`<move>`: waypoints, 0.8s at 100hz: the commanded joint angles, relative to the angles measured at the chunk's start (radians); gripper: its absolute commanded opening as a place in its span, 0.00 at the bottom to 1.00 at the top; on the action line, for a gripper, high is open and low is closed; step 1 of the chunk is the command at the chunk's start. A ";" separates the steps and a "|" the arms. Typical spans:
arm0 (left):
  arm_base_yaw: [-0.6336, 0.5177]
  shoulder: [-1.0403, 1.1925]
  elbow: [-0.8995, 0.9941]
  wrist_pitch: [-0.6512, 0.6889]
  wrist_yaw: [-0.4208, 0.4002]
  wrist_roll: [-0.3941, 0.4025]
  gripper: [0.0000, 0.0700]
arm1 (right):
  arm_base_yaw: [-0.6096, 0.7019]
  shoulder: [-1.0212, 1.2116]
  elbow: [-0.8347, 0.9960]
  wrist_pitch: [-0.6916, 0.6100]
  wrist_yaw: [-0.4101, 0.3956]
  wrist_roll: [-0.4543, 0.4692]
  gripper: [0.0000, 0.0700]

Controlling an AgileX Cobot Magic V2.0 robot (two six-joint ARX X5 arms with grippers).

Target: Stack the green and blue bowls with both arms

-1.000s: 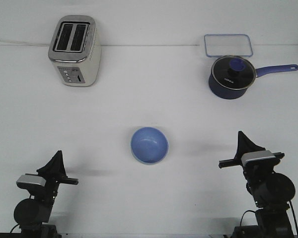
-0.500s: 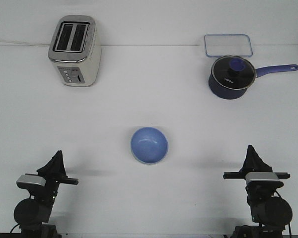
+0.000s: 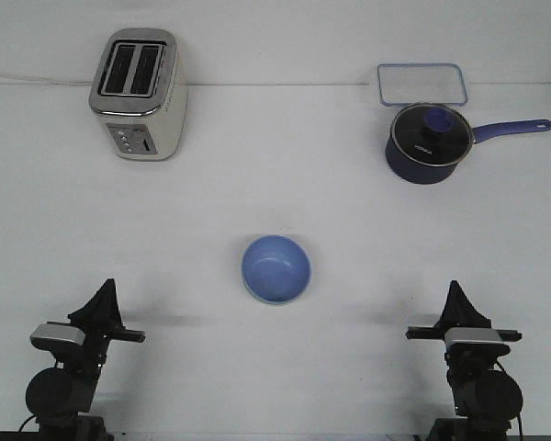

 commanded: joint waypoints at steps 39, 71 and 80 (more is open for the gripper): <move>0.001 -0.001 -0.020 0.010 -0.002 0.002 0.01 | 0.000 -0.002 -0.045 0.068 -0.003 0.012 0.01; 0.001 -0.001 -0.020 0.010 -0.003 0.002 0.01 | 0.000 -0.002 -0.045 0.067 -0.002 0.011 0.01; 0.001 -0.001 -0.020 0.010 -0.002 0.002 0.01 | 0.000 -0.002 -0.045 0.068 -0.002 0.011 0.01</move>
